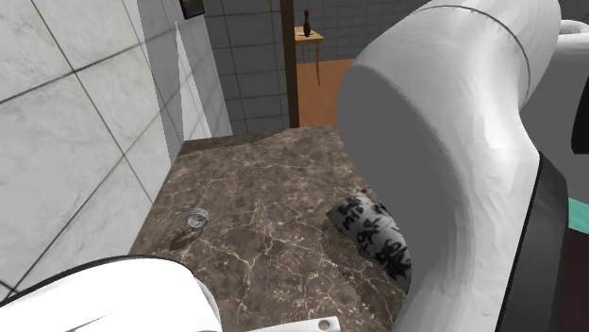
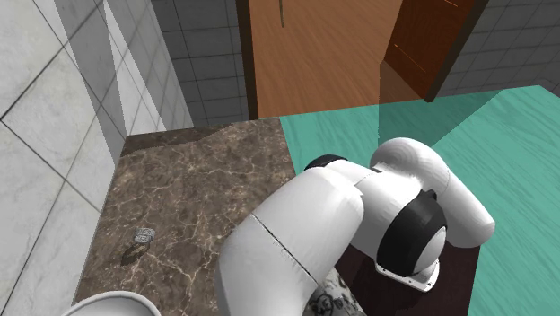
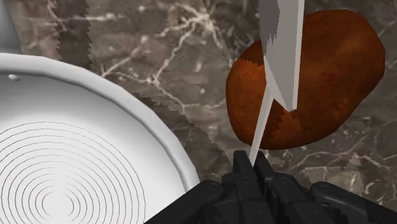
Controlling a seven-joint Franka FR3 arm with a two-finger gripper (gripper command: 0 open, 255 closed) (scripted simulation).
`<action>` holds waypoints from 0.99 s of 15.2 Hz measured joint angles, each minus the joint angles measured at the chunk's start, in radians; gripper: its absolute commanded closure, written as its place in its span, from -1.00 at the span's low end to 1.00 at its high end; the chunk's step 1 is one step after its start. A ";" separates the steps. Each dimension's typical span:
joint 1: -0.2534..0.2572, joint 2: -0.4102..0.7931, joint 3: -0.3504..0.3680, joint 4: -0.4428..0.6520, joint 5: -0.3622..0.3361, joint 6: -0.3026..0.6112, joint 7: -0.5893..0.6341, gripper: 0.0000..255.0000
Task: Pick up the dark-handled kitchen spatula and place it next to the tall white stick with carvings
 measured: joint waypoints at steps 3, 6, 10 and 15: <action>-0.001 0.007 -0.005 0.002 0.000 0.003 -0.004 1.00; 0.000 0.004 -0.008 -0.018 0.002 0.037 -0.001 1.00; -0.008 -0.017 -0.006 -0.068 0.012 0.013 -0.003 -1.00; 0.004 -0.003 -0.005 -0.043 0.014 -0.029 -0.003 -1.00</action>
